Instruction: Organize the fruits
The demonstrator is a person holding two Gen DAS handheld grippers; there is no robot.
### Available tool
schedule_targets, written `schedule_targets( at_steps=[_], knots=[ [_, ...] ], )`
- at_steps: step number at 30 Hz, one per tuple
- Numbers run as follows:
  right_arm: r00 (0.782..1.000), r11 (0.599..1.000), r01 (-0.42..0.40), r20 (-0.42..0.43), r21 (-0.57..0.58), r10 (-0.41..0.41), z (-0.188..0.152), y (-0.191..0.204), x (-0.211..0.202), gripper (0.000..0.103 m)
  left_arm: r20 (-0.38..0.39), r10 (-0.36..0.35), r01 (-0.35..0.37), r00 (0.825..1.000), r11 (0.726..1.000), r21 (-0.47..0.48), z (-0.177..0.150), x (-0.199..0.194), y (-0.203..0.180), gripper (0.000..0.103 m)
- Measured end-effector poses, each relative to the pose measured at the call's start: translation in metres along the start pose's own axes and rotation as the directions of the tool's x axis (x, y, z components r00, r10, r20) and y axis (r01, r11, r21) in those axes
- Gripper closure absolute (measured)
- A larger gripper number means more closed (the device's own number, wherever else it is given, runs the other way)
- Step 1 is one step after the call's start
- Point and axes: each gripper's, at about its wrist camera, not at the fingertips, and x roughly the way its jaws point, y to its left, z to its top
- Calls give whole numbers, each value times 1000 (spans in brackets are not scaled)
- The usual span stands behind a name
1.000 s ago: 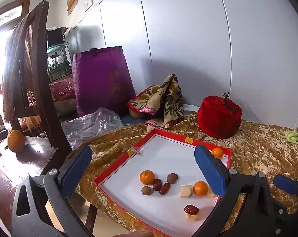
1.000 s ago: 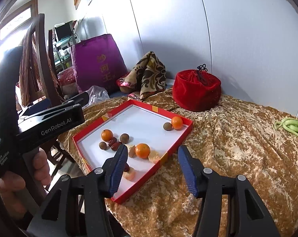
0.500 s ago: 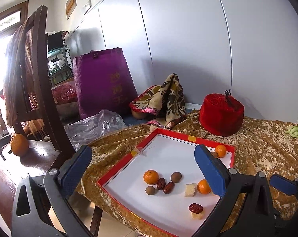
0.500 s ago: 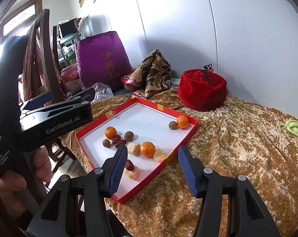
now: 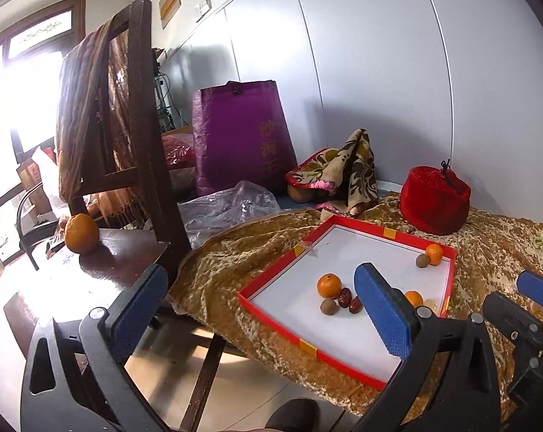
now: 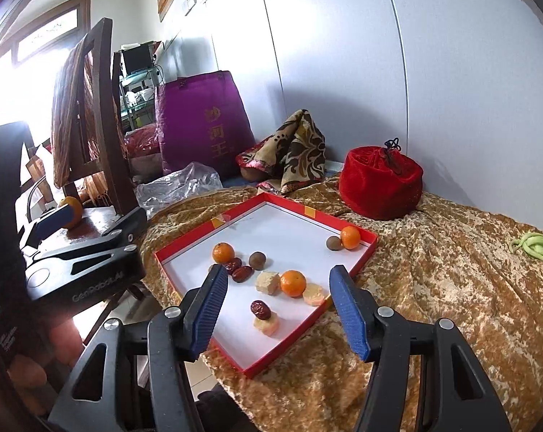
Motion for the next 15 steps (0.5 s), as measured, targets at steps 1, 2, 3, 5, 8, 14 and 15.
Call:
schedule_targets(
  at_steps=[1,2,3,5,8,14,15],
  knots=[
    [1000,1000,-5,7,3,5,-1,1,-4,42,-3,5,-5,1000,1000,-6,-3,-5,4,0],
    [1000,1000,-10,14,6,10,-2,3,-9,42,-8,5,-5,1000,1000,-8,-5,-8,6,0],
    [1000,1000,-13,19,10,13,-2,4,-13,42,-18,3,-3,1000,1000,-11,-8,-11,9,0],
    [999,1000,-20,34,8,20,-5,7,-23,41,-37,-3,2,999,1000,-9,-13,-16,13,0],
    [998,1000,-24,58,-8,25,-9,13,-36,40,-55,-10,10,998,1000,-5,-18,-25,17,0],
    [994,998,-12,112,-62,19,-17,20,-61,36,-49,-35,35,998,999,-3,-18,-46,19,0],
    [993,998,-6,121,-65,14,-17,19,-64,35,-47,-38,38,998,999,-3,-18,-49,18,0]
  ],
)
